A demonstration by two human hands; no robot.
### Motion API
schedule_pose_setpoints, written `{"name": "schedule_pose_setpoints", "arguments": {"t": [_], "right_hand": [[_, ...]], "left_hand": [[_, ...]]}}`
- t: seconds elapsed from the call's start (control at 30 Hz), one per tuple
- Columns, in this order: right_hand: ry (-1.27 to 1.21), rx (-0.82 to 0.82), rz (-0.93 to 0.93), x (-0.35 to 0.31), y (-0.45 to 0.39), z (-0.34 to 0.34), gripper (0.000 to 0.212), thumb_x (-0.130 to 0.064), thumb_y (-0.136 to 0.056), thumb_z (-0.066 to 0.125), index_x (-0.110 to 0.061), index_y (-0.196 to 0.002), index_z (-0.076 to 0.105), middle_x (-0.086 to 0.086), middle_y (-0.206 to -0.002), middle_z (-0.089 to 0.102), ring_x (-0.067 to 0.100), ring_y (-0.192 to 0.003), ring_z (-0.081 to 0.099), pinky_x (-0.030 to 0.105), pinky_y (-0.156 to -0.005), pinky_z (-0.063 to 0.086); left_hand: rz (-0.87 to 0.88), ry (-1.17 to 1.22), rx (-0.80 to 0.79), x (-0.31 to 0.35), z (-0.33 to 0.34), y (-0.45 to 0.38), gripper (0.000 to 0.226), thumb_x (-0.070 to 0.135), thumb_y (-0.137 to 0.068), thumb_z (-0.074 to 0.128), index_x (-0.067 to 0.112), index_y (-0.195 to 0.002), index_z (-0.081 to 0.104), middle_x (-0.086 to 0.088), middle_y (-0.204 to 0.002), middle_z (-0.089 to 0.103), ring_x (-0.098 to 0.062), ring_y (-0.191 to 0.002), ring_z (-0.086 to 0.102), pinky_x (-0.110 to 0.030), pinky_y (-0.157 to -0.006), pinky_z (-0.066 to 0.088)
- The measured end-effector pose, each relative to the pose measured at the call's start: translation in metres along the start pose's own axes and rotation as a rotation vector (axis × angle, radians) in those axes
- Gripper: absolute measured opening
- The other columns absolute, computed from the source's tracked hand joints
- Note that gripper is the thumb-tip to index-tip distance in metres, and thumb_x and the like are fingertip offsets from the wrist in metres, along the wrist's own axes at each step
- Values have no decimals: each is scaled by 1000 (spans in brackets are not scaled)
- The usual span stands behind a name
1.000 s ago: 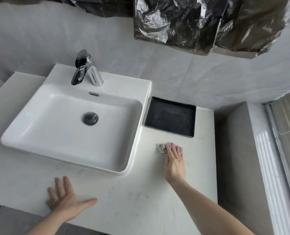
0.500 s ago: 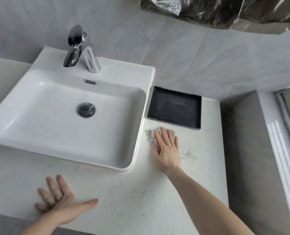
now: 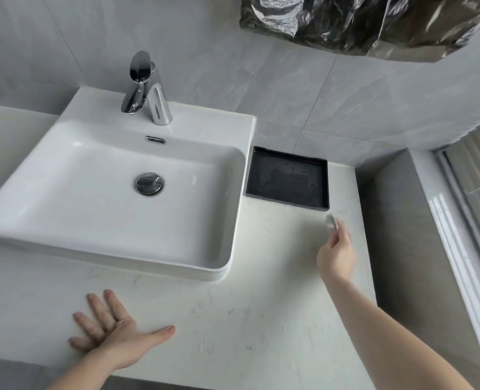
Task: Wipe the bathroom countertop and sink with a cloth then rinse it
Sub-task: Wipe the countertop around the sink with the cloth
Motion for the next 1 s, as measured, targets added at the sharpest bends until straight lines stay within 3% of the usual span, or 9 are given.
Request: {"name": "schedule_pose_setpoints", "arguments": {"t": [0.1,0.2,0.3,0.43,0.57,0.7,0.83,0.9,1.0], "right_hand": [[-31,-99,-153,-56,32,57,42,-16,-111,35,-28,-146,55,-3,-155,53,24,-147,43,40,-120,34],[56,-280,-333,-104,64,122,42,-19,-112,31,-27,-146,54,-5,-159,47,25,-154,31,48,-127,21],[271,-390,-441,-112,81,158,46,-29,-111,30,-29,-156,41,-8,-167,31,26,-159,14,49,-129,11],[348,-397,-474,-96,67,148,53,-37,-110,28,-31,-163,27,-9,-172,14,24,-161,2,44,-130,1],[403,-296,-315,-37,19,98,56,-39,-108,27,-30,-163,25,-6,-173,14,24,-161,4,45,-130,2],[384,-156,-110,37,-16,15,49,-24,-106,30,-18,-153,42,5,-166,32,32,-153,21,53,-125,19],[241,-59,82,70,-17,-38,46,-22,-111,30,-21,-155,43,1,-166,36,26,-155,29,49,-125,26],[161,-12,80,53,-7,-39,43,-24,-112,32,-20,-152,47,3,-160,46,33,-148,40,48,-119,35],[65,-82,-102,1,16,0,43,-27,-112,32,-19,-150,49,4,-157,49,32,-144,48,49,-120,36]], "left_hand": [[2,1,38,0,0,-1,183,108,-17,47,15,-148,-41,-13,-155,-47,-46,-148,-29,-64,-119,2],[-19,5,56,1,0,-4,187,110,-7,37,15,-152,-35,-11,-161,-37,-45,-151,-22,-63,-119,5],[-48,-36,48,1,0,-6,188,109,-2,23,11,-155,-27,-15,-166,-24,-46,-152,-9,-62,-118,14],[-58,-42,40,-3,4,-11,189,110,-2,27,14,-154,-31,-12,-164,-29,-46,-152,-12,-62,-119,13],[-5,14,44,-3,6,-13,187,108,-7,42,18,-148,-41,-9,-155,-48,-43,-148,-29,-65,-119,2],[23,19,20,-1,5,-8,188,108,-5,40,16,-148,-40,-11,-154,-49,-44,-147,-31,-66,-118,0],[34,24,14,-2,5,-6,186,108,-10,46,16,-146,-43,-12,-151,-53,-45,-146,-34,-67,-117,-2],[33,29,12,-2,6,-5,186,107,-12,47,16,-146,-44,-12,-151,-53,-45,-145,-35,-68,-117,-4],[30,50,3,-3,8,-4,185,108,-14,47,16,-147,-43,-10,-151,-52,-45,-144,-37,-68,-116,-6]]}}
Point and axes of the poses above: each hand's wrist, its own y-axis away from the middle knuckle, its own z-axis out of the palm, x = y × z, the point moved 9 cm from there along -y, towards the middle knuckle
